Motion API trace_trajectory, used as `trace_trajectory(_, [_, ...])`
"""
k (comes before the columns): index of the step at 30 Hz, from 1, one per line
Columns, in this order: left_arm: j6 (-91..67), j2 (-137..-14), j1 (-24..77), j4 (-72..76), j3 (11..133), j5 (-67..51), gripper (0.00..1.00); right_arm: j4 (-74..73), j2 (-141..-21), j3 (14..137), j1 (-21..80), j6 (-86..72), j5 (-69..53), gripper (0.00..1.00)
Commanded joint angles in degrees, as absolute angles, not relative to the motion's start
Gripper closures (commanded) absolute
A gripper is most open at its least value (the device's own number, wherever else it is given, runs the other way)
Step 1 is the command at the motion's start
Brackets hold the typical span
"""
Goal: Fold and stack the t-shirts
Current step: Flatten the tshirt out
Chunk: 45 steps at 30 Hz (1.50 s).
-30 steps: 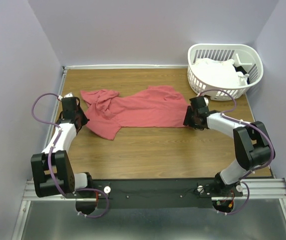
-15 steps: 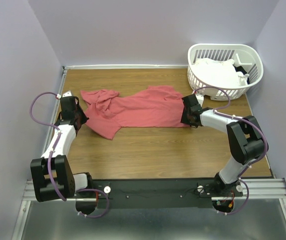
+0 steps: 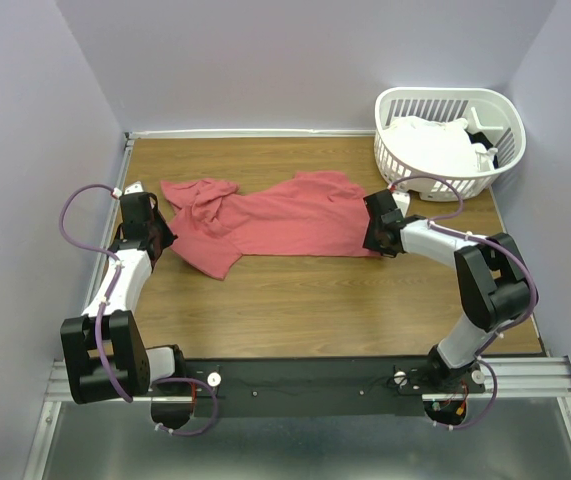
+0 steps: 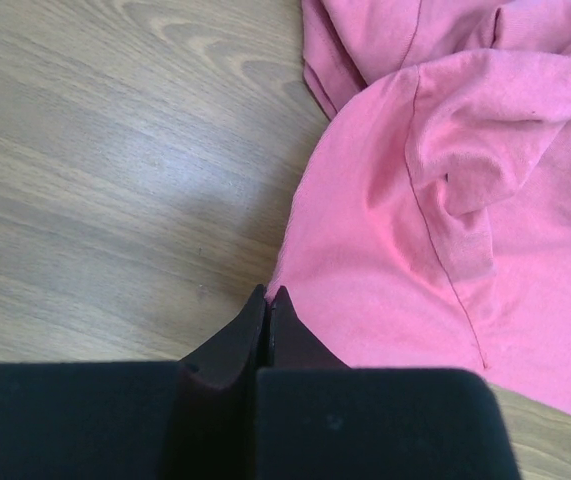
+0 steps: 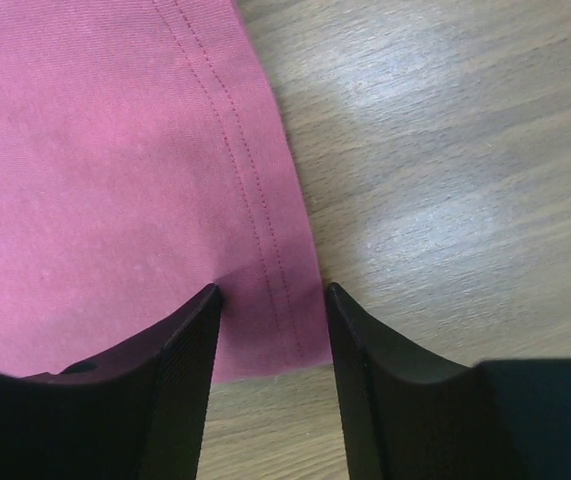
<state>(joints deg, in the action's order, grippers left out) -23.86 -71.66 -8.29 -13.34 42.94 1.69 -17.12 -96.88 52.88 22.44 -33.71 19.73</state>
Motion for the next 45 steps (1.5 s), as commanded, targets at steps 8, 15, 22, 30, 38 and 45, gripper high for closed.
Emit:
trace_trajectory(8, [-25.0,-71.1,-8.6,-12.3,42.6,1.2,1.0,-30.3,-101.8,49.6,22.7,-34.9,18.0,0.95])
trace_trajectory(15, [-28.9,-75.7,-8.6,-14.8,56.0,0.6,1.0,-33.0,-101.2,66.6,22.7,-30.0,17.6,1.0])
trace_trajectory(22, [-29.6,-87.1,-9.6,-27.3,98.1,1.6,1.0,-41.1,-105.1,101.1,22.2,-22.7,24.1,1.0])
trace_trajectory(30, [-26.4,-83.2,-9.9,-31.8,122.5,9.2,1.0,-41.6,-97.6,123.5,22.1,-12.6,23.6,0.99])
trace_trajectory(38, [-22.5,-58.3,-9.9,-20.3,112.6,14.8,1.0,-37.7,-78.4,114.4,22.1,-6.9,12.8,1.0])
trace_trajectory(45, [-17.7,-48.3,-9.4,-20.5,116.6,18.4,1.0,-36.5,-63.5,109.1,22.0,-4.8,5.5,1.0])
